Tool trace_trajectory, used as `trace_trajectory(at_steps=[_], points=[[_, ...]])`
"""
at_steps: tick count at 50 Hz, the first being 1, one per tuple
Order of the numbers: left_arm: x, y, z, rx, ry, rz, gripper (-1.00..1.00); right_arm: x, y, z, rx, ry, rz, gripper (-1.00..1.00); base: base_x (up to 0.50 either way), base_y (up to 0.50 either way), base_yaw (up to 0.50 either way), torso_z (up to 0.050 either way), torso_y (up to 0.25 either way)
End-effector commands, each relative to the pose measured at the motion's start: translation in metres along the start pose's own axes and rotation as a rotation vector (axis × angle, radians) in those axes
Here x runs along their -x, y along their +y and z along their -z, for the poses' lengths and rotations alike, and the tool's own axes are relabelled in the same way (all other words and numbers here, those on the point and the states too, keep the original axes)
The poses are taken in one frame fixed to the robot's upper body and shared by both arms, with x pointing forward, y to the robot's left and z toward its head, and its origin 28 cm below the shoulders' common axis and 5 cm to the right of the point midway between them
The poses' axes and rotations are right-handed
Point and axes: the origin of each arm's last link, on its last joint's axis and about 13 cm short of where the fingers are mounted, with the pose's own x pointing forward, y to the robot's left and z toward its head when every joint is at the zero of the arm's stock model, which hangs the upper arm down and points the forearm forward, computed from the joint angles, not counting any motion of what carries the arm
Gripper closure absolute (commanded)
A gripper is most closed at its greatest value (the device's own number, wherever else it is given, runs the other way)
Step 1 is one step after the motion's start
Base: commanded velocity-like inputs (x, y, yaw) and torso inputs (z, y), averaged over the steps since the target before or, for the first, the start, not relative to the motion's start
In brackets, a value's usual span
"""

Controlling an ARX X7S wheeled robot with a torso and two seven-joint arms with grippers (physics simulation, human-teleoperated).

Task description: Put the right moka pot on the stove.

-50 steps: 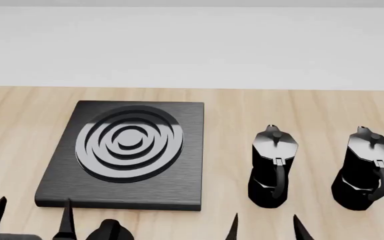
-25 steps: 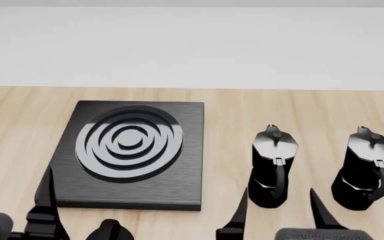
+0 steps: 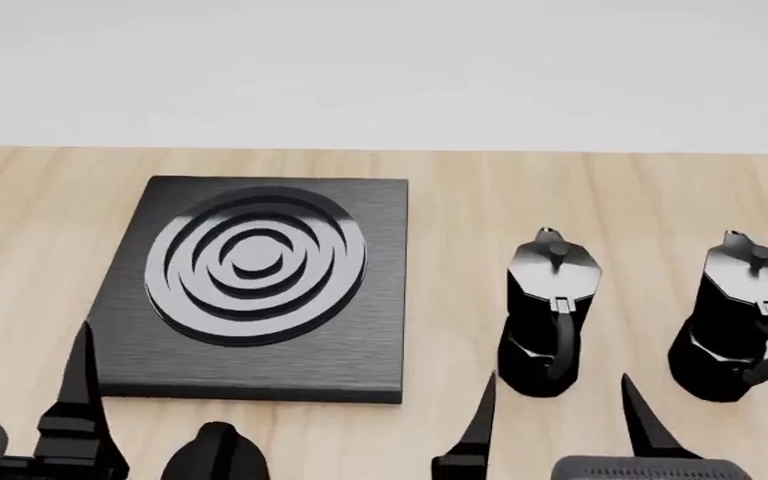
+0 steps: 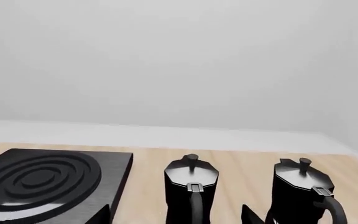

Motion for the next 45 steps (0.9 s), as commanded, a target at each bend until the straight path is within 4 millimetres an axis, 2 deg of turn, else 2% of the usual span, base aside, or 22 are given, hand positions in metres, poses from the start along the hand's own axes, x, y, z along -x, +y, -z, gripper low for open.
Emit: trace_trajectory(at_steps=[1,31,45], points=[[0.0,0.0,-0.001,-0.003,-0.001,-0.007,-1.0,0.002,0.0,-0.002,0.0,-0.003,-0.002,-1.0,0.0,0.0,0.0,0.001,-0.168],[0.001,0.001,0.001,0.009,-0.009,-0.02,-1.0,0.003,-0.002,-0.001,0.01,-0.003,-0.003,-1.0,0.0,0.0,0.0,0.002,-0.165],[0.003,0.001,0.001,0.01,-0.012,-0.016,-1.0,0.006,-0.016,-0.005,0.006,-0.03,-0.005,-1.0,0.0,0.0,0.0,0.0,-0.008]])
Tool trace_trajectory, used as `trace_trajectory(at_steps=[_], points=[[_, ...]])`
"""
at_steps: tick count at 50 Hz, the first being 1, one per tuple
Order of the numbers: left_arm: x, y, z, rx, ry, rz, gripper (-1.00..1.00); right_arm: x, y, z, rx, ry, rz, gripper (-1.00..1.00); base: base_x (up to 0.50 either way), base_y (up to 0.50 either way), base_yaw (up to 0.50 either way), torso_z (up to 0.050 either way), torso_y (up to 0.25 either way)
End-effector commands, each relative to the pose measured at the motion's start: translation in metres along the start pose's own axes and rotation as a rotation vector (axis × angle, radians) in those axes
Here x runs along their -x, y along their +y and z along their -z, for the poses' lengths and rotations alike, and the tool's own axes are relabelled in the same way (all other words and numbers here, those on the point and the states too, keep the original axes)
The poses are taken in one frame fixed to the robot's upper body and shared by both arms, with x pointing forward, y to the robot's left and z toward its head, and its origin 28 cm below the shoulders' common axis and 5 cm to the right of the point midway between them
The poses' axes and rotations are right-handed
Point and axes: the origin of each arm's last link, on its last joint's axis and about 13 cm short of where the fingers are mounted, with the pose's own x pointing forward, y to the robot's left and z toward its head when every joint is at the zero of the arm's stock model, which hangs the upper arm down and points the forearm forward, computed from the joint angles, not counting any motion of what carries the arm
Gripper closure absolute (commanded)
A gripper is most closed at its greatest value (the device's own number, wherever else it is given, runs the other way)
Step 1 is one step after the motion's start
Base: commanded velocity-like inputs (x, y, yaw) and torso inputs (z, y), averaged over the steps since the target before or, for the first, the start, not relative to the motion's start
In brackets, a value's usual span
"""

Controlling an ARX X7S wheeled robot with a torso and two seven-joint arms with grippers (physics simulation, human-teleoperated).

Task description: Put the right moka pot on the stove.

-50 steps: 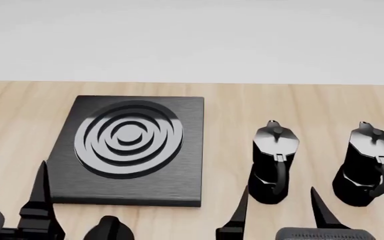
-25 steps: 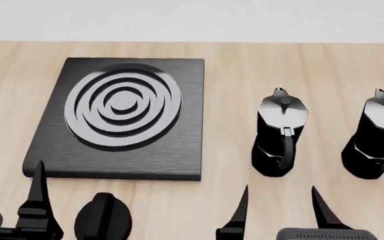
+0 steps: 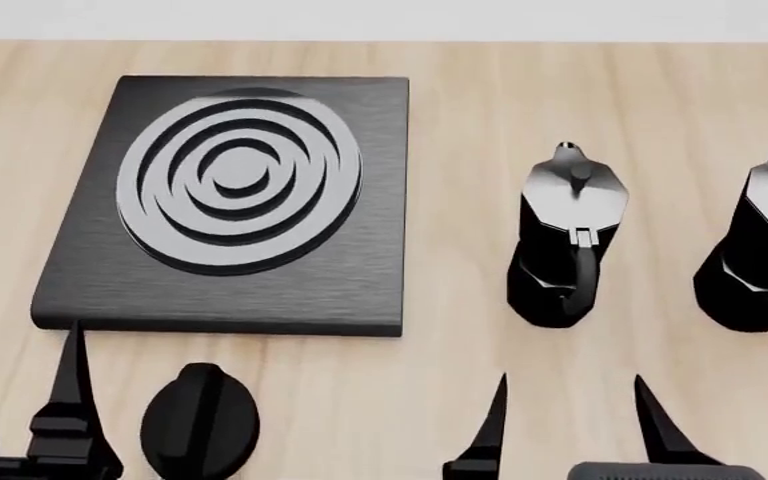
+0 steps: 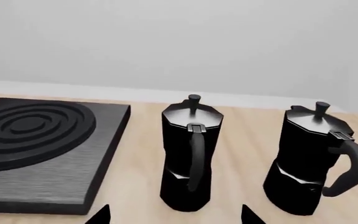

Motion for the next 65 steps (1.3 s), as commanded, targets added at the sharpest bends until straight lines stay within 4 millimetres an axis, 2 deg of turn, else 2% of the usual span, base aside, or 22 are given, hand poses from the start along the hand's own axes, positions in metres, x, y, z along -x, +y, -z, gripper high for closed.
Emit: trace_trajectory(at_steps=[1,7,9,19,22,29,40,57,63,65], points=[[0.002,0.0,-0.001,-0.002,-0.007,0.005,-1.0,0.003,-0.011,-0.004,-0.005,-0.027,-0.013,-1.0,0.0,0.0,0.0,0.0,0.0],[0.001,0.0,0.0,0.001,-0.002,0.01,-1.0,0.005,-0.022,-0.01,0.001,-0.051,0.005,-1.0,0.0,0.0,0.0,0.0,0.0],[0.001,0.0,-0.001,0.004,-0.001,0.014,-1.0,0.005,-0.026,-0.014,-0.056,-0.044,-0.003,-1.0,0.0,0.0,0.0,0.0,0.0],[0.002,0.001,-0.001,0.019,-0.003,0.01,-1.0,0.007,-0.045,-0.022,-0.002,-0.058,0.045,-1.0,0.0,0.0,0.0,0.0,0.0],[0.002,0.001,-0.001,0.022,0.001,0.014,-1.0,0.007,-0.048,-0.024,-0.06,-0.042,0.031,-1.0,0.0,0.0,0.0,0.0,0.0],[0.002,0.001,-0.003,0.03,-0.001,0.019,-1.0,0.005,-0.057,-0.032,-0.031,-0.06,0.054,-1.0,0.0,0.0,0.0,0.0,0.0],[0.004,0.001,-0.002,0.033,0.002,0.025,-1.0,-0.005,-0.074,-0.029,0.004,-0.066,0.067,-1.0,0.0,0.0,0.0,0.0,0.0],[0.005,0.002,-0.003,0.05,-0.001,0.03,-1.0,-0.012,-0.098,-0.039,0.017,-0.078,0.138,-1.0,0.0,0.0,0.0,0.0,0.0],[0.005,0.002,-0.004,0.053,-0.001,0.026,-1.0,-0.013,-0.104,-0.038,0.021,-0.066,0.155,-1.0,0.0,0.0,0.0,0.0,0.0],[0.005,0.002,-0.004,0.054,0.0,0.025,-1.0,-0.012,-0.105,-0.028,0.023,-0.062,0.157,-1.0,0.0,0.0,0.0,0.0,0.0]])
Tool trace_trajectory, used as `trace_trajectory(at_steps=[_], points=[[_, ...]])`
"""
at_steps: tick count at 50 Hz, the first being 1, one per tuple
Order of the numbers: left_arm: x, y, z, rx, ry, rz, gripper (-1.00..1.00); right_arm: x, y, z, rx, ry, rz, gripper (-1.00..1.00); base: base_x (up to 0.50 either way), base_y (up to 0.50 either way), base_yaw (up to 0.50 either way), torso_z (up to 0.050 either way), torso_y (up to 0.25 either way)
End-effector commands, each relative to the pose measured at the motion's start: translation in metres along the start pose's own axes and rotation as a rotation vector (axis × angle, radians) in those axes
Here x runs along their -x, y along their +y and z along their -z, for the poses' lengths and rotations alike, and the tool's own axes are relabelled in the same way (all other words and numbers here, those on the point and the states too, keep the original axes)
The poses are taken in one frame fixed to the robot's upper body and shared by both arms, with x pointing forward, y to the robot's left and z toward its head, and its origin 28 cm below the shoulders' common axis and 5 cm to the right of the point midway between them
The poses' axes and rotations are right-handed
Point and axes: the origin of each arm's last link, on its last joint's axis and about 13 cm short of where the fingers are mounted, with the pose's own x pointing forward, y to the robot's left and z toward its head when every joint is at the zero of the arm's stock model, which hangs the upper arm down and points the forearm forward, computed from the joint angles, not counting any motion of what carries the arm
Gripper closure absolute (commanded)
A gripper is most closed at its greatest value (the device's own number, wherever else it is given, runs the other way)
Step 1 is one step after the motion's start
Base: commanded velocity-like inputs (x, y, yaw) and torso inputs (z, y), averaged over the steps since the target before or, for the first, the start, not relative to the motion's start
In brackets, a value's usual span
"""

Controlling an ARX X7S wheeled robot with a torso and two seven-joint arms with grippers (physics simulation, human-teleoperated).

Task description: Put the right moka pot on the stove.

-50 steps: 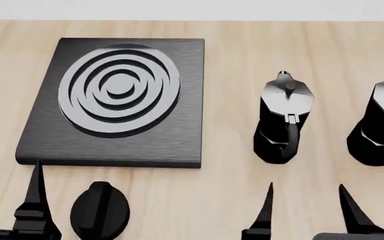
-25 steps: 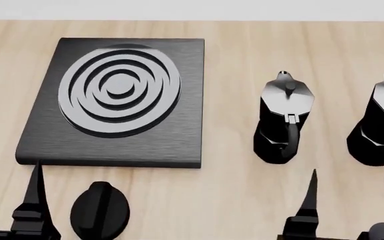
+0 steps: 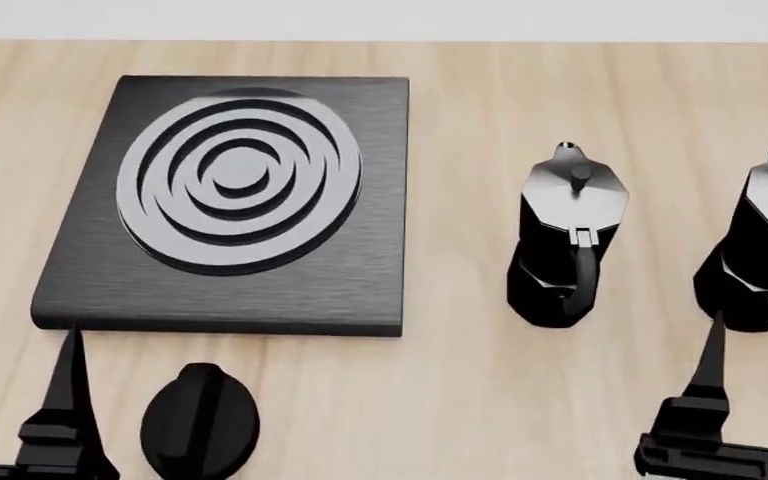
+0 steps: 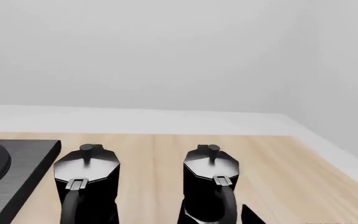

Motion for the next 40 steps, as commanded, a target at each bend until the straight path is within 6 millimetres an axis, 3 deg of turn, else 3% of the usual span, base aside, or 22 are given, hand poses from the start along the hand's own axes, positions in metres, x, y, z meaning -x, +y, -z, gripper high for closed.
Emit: trace_trajectory(at_steps=[1,22,27,40], points=[[0.0,0.0,0.0,0.006,0.0,-0.003,-1.0,-0.004,-0.012,0.003,0.015,0.009,0.036,-1.0,0.0,0.0,0.0,0.0,0.0],[0.0,0.001,-0.001,0.016,-0.001,-0.005,-1.0,-0.027,-0.022,0.021,0.022,0.056,0.051,-1.0,0.0,0.0,0.0,0.0,0.0],[-0.001,0.001,-0.001,0.015,0.0,-0.005,-1.0,-0.035,-0.025,0.011,0.026,0.06,0.048,-1.0,0.0,0.0,0.0,0.0,0.0],[-0.001,0.001,-0.001,0.019,0.003,-0.002,-1.0,-0.049,-0.031,0.022,0.002,0.099,0.063,-1.0,0.0,0.0,0.0,0.0,0.0]])
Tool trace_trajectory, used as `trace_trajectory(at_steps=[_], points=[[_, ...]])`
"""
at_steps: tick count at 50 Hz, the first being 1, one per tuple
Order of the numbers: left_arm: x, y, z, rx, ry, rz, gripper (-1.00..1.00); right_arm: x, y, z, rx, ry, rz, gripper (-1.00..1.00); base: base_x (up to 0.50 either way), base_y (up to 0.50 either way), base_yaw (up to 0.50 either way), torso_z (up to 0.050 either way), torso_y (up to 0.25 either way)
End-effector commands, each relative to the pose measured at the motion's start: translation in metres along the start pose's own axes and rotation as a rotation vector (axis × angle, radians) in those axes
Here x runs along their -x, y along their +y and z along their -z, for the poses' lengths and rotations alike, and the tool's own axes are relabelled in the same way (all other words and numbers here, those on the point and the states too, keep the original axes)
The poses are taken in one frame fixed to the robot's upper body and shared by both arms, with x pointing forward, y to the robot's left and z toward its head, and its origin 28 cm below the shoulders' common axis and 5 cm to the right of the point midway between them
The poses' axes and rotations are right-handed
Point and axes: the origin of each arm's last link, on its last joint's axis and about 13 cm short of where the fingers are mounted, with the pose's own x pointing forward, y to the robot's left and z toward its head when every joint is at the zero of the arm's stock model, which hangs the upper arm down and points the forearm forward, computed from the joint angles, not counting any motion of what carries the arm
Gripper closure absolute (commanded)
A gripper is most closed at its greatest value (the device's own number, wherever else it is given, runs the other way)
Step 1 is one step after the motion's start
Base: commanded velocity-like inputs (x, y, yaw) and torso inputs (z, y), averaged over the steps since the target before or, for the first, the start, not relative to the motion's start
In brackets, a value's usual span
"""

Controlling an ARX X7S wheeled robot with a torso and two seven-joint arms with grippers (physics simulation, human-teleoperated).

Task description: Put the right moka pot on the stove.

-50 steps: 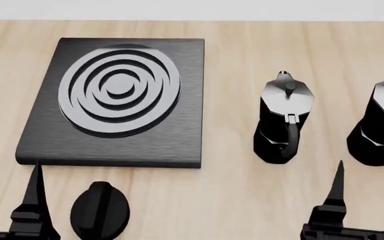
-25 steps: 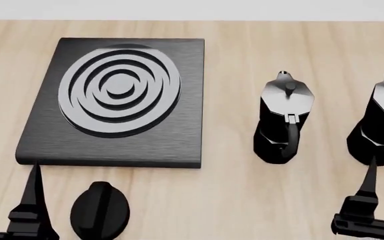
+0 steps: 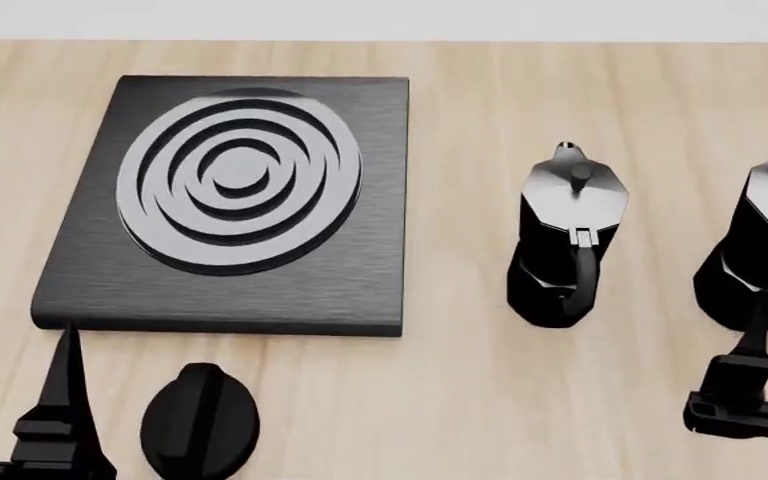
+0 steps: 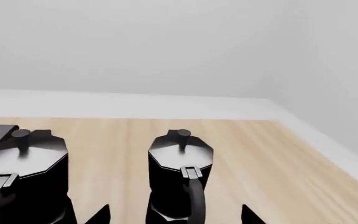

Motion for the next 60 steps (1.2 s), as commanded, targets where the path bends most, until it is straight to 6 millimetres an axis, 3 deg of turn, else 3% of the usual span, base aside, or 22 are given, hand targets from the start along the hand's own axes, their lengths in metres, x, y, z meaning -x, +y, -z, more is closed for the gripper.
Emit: trace_trajectory(at_steps=[1,20,22,24,27,34,36,39,40,42,44,46,47,49,50,52,60], points=[[-0.001,0.0,0.0,0.002,0.002,0.002,-1.0,-0.014,-0.005,0.004,-0.019,0.031,0.012,-1.0,0.0,0.0,0.0,0.0,0.0],[-0.001,0.0,0.0,0.008,0.001,0.0,-1.0,-0.03,-0.009,0.013,-0.032,0.07,0.034,-1.0,0.0,0.0,0.0,0.0,0.0],[-0.001,0.0,0.0,0.008,0.0,-0.002,-1.0,-0.029,-0.009,0.023,-0.027,0.074,0.031,-1.0,0.0,0.0,0.0,0.0,0.0],[0.0,0.0,0.0,0.008,0.0,-0.002,-1.0,-0.031,-0.009,0.015,-0.02,0.078,0.034,-1.0,0.0,0.0,0.0,0.0,0.0],[0.0,0.001,-0.001,0.009,-0.002,-0.005,-1.0,-0.032,-0.008,0.026,-0.017,0.088,0.034,-1.0,0.0,0.0,0.0,0.0,0.0],[0.0,0.001,0.0,0.011,-0.001,-0.004,-1.0,-0.04,-0.009,0.023,-0.011,0.102,0.036,-1.0,0.0,0.0,0.0,0.0,0.0],[-0.001,0.001,-0.001,0.012,0.0,-0.004,-1.0,-0.038,-0.008,0.034,-0.009,0.105,0.036,-1.0,0.0,0.0,0.0,0.0,0.0],[-0.001,0.001,-0.001,0.013,0.0,-0.004,-1.0,-0.043,-0.009,0.023,-0.005,0.106,0.034,-1.0,0.0,0.0,0.0,0.0,0.0],[-0.001,0.001,0.0,0.012,-0.001,-0.005,-1.0,-0.042,-0.008,0.033,-0.006,0.107,0.036,-1.0,0.0,0.0,0.0,0.0,0.0],[-0.001,0.0,0.0,0.012,-0.001,-0.004,-1.0,-0.045,-0.009,0.023,-0.004,0.11,0.038,-1.0,0.0,0.0,0.0,0.0,0.0],[-0.001,0.001,0.0,0.013,-0.001,-0.005,-1.0,-0.044,-0.009,0.034,-0.004,0.113,0.041,-1.0,0.0,0.0,0.0,0.0,0.0],[-0.001,0.001,0.0,0.014,-0.001,-0.005,-1.0,-0.047,-0.01,0.026,-0.005,0.112,0.038,-1.0,0.0,0.0,0.0,0.0,0.0],[-0.001,0.001,0.001,0.014,-0.001,-0.006,-1.0,-0.045,-0.009,0.034,-0.003,0.112,0.038,-1.0,0.0,0.0,0.0,0.0,0.0],[-0.002,0.001,0.0,0.014,0.0,-0.006,-1.0,-0.048,-0.01,0.024,-0.003,0.113,0.039,-1.0,0.0,0.0,0.0,0.0,0.0],[-0.001,0.001,0.0,0.014,0.0,-0.006,-1.0,-0.047,-0.009,0.032,-0.004,0.114,0.039,-1.0,0.0,0.0,0.0,0.0,0.0],[-0.001,0.001,-0.001,0.015,0.0,-0.006,-1.0,-0.049,-0.01,0.025,0.0,0.115,0.041,-1.0,0.0,0.0,0.0,0.0,0.0],[-0.001,0.001,0.0,0.017,-0.001,-0.007,-1.0,-0.055,-0.01,0.027,0.001,0.118,0.039,-1.0,0.0,0.0,0.0,0.0,0.0]])
